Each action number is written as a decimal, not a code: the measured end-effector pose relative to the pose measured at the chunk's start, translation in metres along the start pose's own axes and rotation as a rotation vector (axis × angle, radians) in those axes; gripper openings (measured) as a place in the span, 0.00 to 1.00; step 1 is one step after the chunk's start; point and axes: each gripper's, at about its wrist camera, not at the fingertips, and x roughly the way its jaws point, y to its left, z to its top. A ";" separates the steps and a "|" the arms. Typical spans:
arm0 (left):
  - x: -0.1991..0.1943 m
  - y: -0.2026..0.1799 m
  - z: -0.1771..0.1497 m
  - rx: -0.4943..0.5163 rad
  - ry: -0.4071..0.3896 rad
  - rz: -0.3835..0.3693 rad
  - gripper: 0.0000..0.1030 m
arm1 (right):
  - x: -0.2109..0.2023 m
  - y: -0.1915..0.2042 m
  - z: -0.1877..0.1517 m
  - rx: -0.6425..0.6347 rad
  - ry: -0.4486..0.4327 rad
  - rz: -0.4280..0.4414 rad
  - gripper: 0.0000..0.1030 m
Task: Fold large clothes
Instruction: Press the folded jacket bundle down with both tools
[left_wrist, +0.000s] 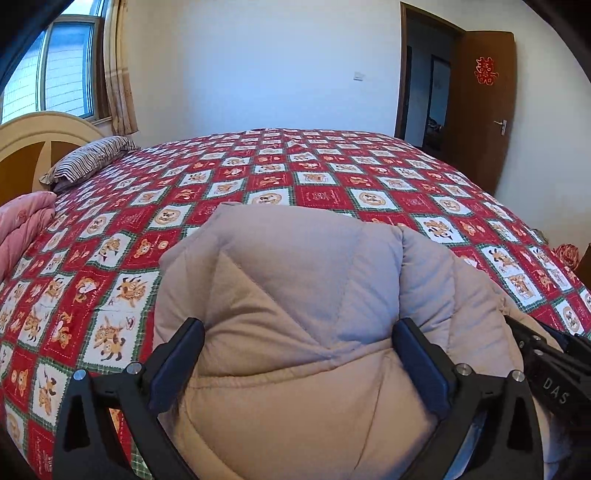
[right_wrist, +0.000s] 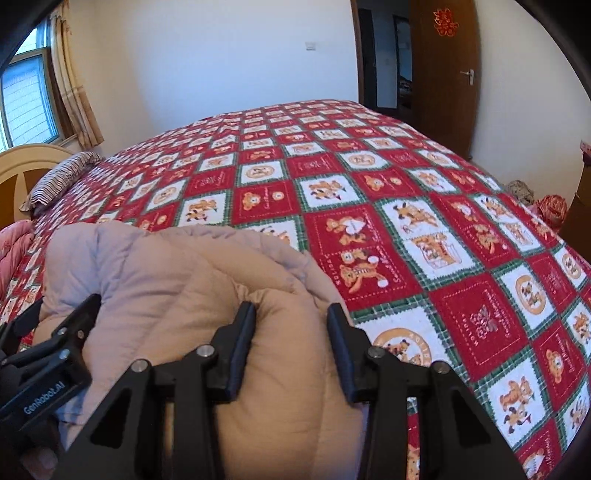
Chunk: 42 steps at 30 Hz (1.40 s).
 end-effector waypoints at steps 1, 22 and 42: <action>0.001 0.000 -0.001 -0.001 0.000 -0.002 0.99 | 0.002 -0.001 -0.001 0.003 0.003 -0.001 0.42; 0.013 -0.007 -0.007 0.011 0.009 0.016 0.99 | 0.022 -0.006 -0.013 0.008 0.030 -0.014 0.42; 0.014 -0.013 -0.010 0.034 0.011 0.019 0.99 | 0.020 -0.005 -0.021 0.011 0.018 -0.048 0.42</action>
